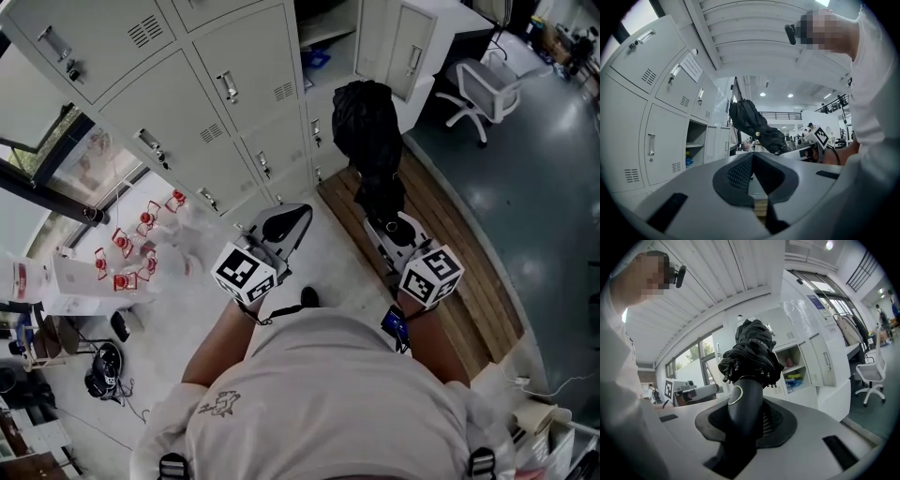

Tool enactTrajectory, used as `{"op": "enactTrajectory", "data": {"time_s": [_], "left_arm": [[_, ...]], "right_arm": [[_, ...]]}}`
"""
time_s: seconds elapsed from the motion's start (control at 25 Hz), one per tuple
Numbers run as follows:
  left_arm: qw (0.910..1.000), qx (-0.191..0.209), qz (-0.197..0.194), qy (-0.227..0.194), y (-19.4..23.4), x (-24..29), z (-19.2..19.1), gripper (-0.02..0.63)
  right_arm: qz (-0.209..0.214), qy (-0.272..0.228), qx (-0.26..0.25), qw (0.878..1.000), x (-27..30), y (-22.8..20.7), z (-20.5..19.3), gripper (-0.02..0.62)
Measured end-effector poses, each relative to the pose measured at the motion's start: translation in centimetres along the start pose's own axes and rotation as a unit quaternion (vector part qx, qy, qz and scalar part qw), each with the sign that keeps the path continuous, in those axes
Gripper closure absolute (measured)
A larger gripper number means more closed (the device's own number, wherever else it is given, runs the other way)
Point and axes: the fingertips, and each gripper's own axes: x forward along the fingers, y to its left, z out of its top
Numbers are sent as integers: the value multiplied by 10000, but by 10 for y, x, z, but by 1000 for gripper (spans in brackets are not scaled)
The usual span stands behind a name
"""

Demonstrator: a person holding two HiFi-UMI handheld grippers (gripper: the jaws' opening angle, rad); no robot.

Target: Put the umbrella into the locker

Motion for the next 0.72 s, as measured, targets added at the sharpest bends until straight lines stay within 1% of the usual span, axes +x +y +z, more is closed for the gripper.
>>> {"op": "enactTrajectory", "data": {"time_s": [0.16,0.32,0.48,0.72], "left_arm": [[9999,64,-109,-5,34,-1,8,594],[9999,89,-140,-10,63,-5,11,594],[10000,-6,-38,-11,85,-11,6,595],[9998,-184,89,75,112,-4,-9,595]], "right_arm": [[43,3,39,10000,47,2,9,462],[68,-3,68,10000,80,3,14,462],[91,93,127,9998,103,1,10,462],[158,226,224,9994,128,-15,5,462]]}}
